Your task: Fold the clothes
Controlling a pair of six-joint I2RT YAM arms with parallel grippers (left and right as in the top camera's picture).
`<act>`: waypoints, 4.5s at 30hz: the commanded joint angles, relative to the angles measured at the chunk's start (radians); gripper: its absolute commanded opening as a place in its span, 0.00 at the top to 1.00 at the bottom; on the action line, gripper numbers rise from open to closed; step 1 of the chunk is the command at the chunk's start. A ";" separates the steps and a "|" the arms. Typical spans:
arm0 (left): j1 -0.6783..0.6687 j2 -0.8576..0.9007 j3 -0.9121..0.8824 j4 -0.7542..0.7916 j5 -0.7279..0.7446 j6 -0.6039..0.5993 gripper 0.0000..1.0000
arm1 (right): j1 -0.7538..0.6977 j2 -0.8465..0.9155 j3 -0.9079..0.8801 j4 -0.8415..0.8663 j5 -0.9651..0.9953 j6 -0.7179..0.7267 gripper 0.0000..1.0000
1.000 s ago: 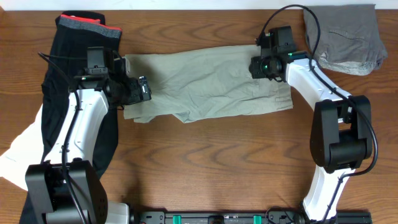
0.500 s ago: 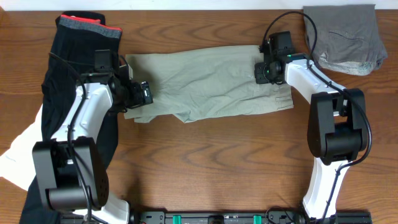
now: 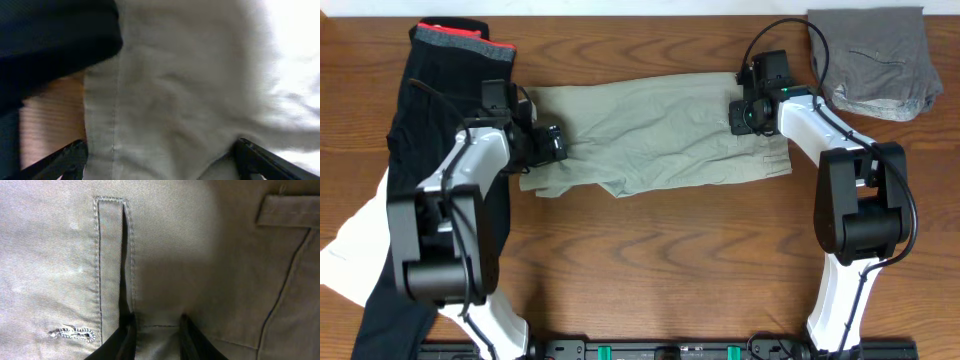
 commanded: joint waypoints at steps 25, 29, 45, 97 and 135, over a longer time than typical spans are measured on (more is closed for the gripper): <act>0.058 -0.034 0.018 -0.007 0.246 -0.008 0.94 | -0.026 0.040 -0.003 -0.042 0.018 -0.013 0.74; 0.055 -0.131 0.018 -0.006 0.281 -0.009 0.94 | -0.032 0.040 -0.003 -0.042 0.013 -0.013 0.74; -0.138 -0.264 0.020 0.193 0.287 -0.145 0.94 | -0.033 0.040 -0.003 -0.042 -0.016 -0.011 0.74; -0.297 -0.049 0.077 0.170 0.144 -0.051 0.94 | -0.145 -0.140 0.007 -0.179 -0.268 -0.028 0.99; -0.082 -0.176 0.423 -0.400 -0.171 0.166 0.94 | -0.111 -0.039 0.003 -0.082 -0.346 -0.028 0.99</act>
